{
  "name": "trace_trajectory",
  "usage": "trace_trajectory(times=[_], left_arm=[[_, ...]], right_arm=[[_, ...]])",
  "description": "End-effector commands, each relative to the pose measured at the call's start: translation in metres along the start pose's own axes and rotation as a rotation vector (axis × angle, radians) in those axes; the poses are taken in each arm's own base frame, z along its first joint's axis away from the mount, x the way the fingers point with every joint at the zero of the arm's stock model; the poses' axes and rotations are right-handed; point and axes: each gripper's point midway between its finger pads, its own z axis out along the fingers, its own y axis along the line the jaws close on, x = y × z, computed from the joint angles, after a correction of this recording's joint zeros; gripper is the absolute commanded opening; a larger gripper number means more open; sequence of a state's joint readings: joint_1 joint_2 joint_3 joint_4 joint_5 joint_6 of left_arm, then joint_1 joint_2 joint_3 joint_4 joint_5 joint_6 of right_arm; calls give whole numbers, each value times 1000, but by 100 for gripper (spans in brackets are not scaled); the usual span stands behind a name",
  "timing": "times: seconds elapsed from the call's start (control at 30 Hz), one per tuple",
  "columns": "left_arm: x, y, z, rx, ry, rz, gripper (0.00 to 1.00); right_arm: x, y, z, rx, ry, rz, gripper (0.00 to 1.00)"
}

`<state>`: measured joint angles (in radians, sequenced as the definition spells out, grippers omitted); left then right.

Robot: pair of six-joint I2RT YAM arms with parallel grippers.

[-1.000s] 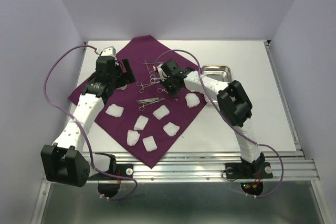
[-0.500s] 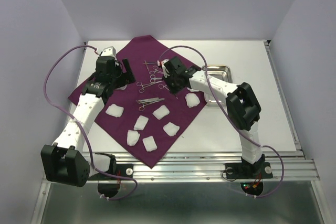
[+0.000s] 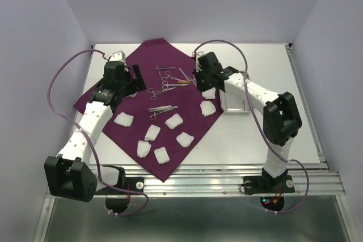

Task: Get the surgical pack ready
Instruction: Pick up the medical item from the surgical kit, then place the medical item in the container.

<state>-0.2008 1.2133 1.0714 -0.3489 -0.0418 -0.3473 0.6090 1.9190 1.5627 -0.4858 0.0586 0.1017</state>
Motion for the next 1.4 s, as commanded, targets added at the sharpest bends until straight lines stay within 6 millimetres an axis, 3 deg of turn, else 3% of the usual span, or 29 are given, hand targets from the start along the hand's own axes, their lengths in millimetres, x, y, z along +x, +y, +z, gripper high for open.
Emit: trace_trajectory(times=[0.0,0.13,0.27,0.5,0.67,0.83,1.2,1.37], left_arm=[[-7,3,-6,-8,-36,14,99],[-8,4,-7,-13,-40,13,99],[-9,3,-7,-9,-43,11,99],[-10,2,-7,-5,-43,14,99],[-9,3,-6,-9,-40,19,99],[-9,2,-5,-5,-36,18,99],[-8,3,-4,-6,-34,14,99],[-7,2,-2,-4,-31,12,99]], right_arm=[[-47,-38,-35,37,-180,114,1],[-42,-77,-46,111,-193,204,1],[-22,-110,-50,184,-174,283,1],[25,-139,-43,264,-102,373,1],[56,-144,-34,272,-48,399,1],[70,-147,-25,274,-16,408,1],[86,-145,-10,265,30,410,2],[90,-145,-10,262,40,398,7]])
